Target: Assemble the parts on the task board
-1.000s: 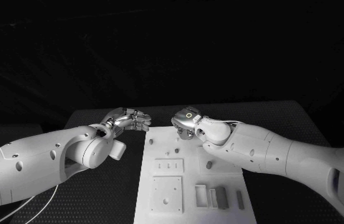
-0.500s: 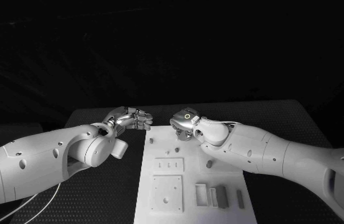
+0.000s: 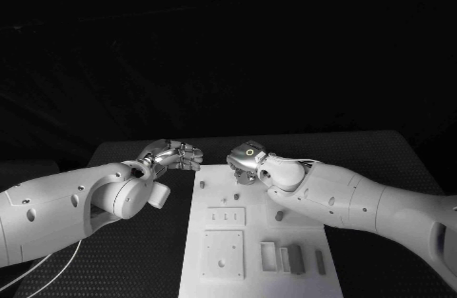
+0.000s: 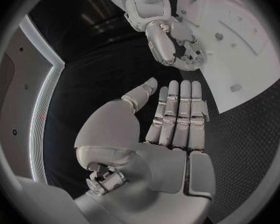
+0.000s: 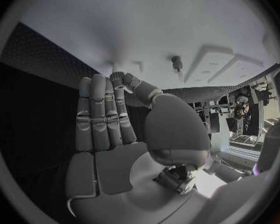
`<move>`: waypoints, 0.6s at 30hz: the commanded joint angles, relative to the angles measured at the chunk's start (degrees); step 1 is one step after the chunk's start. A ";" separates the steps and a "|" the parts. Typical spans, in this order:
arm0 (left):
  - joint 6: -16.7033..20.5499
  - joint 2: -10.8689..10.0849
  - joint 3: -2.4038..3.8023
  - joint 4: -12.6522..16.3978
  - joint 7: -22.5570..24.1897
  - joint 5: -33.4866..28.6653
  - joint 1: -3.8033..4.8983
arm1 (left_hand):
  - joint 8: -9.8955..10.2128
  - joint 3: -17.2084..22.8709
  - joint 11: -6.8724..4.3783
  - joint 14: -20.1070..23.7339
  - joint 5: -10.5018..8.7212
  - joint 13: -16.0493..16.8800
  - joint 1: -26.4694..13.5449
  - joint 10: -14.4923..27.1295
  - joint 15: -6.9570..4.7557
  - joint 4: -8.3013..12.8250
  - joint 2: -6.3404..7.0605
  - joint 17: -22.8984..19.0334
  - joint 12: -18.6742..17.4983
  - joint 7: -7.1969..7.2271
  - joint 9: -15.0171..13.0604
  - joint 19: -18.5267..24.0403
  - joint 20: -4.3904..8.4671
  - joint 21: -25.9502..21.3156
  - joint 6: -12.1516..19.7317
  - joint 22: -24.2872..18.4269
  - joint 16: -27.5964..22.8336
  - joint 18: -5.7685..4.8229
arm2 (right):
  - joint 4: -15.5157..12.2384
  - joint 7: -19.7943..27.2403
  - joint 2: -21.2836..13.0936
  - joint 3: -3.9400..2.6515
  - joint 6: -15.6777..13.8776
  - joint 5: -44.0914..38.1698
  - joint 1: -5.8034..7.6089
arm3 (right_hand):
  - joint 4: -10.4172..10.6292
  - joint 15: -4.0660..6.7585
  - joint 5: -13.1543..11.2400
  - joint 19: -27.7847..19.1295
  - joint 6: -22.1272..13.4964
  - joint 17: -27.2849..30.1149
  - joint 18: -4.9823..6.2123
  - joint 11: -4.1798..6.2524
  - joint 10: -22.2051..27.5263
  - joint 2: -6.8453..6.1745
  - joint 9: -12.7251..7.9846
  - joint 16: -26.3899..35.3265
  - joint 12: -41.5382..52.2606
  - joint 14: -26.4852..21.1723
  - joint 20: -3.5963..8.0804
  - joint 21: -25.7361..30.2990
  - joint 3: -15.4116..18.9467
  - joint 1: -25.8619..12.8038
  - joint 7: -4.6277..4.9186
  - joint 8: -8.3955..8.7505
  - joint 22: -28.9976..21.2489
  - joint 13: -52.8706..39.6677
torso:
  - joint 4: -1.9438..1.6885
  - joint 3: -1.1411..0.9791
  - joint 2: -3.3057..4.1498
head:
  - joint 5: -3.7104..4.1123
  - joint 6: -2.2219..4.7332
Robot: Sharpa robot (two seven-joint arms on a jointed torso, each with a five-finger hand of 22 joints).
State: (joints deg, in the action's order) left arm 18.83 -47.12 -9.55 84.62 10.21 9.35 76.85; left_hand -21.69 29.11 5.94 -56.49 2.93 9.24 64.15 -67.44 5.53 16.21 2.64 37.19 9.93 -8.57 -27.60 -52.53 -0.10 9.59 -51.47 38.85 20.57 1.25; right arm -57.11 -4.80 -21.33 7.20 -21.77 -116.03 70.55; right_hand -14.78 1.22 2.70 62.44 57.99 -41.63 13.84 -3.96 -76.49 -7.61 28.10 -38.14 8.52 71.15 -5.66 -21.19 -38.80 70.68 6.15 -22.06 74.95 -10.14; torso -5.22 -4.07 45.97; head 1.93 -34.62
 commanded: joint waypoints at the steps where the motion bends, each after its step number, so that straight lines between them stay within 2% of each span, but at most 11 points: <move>1: -0.81 0.14 0.06 0.04 0.33 -0.18 0.08 | 0.38 -0.32 0.43 -0.15 0.15 0.05 -0.50 -0.08 0.35 0.15 0.22 0.10 -0.30 -0.25 0.08 -0.14 -0.01 -0.22 0.01 0.10 -0.36 -0.24 | 0.40 0.28 -0.13 0.15 0.89 -0.07 -0.24 | -2.08 0.84 0.19 0.17 0.42 -0.09 1.16 1.04 -1.36 1.47 0.08 -0.20 0.00 0.51 0.37 -0.28 -2.35 1.67 0.06 0.30 1.43 -0.74 | 0.05 -0.02 0.00 | 0.01 -0.06; 18: -0.80 0.07 0.06 0.05 0.33 -0.18 0.08 | 0.41 -0.33 0.43 -0.17 0.15 0.07 -0.51 -0.10 0.35 0.15 0.22 0.16 -0.36 -0.26 0.08 -0.15 -0.02 -0.25 0.01 0.11 -0.43 -0.23 | 0.92 0.33 -0.20 0.16 0.98 0.05 -0.24 | -2.09 0.85 0.19 0.14 0.49 -0.16 1.16 1.06 -1.42 1.41 0.12 -0.23 -0.07 0.55 0.40 -0.41 -2.42 1.68 0.04 0.35 1.43 -0.81 | 0.00 -0.05 0.03 | 0.23 0.09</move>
State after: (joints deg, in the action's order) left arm 18.81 -47.10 -9.55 84.55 10.19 9.35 76.85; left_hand -21.46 29.11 5.94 -56.49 2.93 9.23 64.15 -67.44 5.53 16.21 2.64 37.29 9.93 -8.57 -27.61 -52.53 -0.10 9.59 -51.48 38.89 20.39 1.24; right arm -56.48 -4.78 -21.36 7.27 -21.80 -115.93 70.44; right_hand -14.79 1.23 2.65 62.42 57.98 -41.71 13.85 -3.95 -76.47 -7.61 28.25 -38.15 8.14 71.15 -5.67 -21.41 -38.78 70.68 6.15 -22.06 74.90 -10.13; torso -5.21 -4.13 45.97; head 2.09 -34.57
